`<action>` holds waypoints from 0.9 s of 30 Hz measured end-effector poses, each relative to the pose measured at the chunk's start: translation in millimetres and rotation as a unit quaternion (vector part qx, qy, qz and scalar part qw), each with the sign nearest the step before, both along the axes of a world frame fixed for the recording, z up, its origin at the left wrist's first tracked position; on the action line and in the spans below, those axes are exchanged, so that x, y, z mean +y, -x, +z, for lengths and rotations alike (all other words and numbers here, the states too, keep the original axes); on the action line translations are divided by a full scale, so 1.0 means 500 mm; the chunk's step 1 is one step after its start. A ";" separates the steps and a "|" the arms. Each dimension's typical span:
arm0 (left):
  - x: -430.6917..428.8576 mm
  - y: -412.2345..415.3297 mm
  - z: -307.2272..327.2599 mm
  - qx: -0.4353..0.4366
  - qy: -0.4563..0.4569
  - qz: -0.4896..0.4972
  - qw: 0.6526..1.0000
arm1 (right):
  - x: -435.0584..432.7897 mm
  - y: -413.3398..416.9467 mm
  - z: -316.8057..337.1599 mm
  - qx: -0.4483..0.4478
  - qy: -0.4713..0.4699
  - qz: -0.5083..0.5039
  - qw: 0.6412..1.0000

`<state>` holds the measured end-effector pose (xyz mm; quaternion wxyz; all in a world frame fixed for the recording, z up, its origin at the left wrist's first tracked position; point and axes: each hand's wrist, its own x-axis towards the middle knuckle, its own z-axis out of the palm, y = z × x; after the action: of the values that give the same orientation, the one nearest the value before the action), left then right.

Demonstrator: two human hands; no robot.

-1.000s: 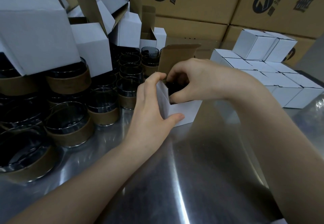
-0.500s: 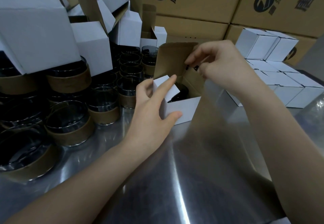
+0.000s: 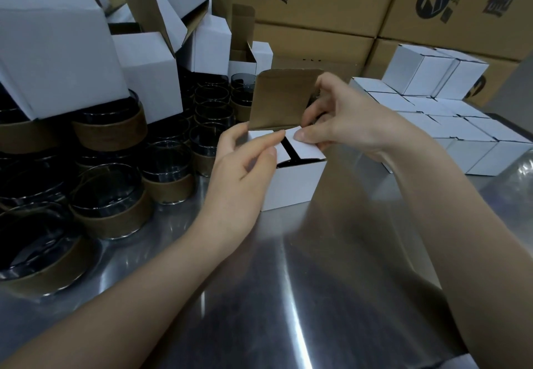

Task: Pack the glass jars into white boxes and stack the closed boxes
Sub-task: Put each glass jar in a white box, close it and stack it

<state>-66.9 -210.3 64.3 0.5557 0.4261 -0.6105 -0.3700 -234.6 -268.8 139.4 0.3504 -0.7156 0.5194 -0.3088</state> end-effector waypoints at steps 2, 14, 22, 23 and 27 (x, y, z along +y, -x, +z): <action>-0.003 -0.002 -0.003 0.016 0.003 0.000 1.000 | -0.001 0.000 -0.002 0.008 0.005 0.019 1.000; -0.008 -0.005 -0.007 0.024 -0.011 -0.004 1.000 | -0.001 0.021 0.002 0.041 -0.003 0.077 0.996; -0.006 -0.008 -0.005 0.107 -0.058 -0.014 0.992 | 0.001 0.025 0.004 0.025 -0.056 0.111 0.992; -0.002 -0.009 -0.002 0.106 -0.060 -0.019 0.992 | 0.000 0.030 0.007 0.042 -0.052 0.129 0.989; 0.012 -0.009 0.001 -0.005 -0.049 -0.035 0.998 | 0.000 0.052 0.016 0.127 -0.057 0.196 0.971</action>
<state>-62.5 -204.2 64.9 0.5177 0.4331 -0.6090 -0.4166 -260.6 -268.6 147.5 0.3754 -0.8156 0.4261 -0.1112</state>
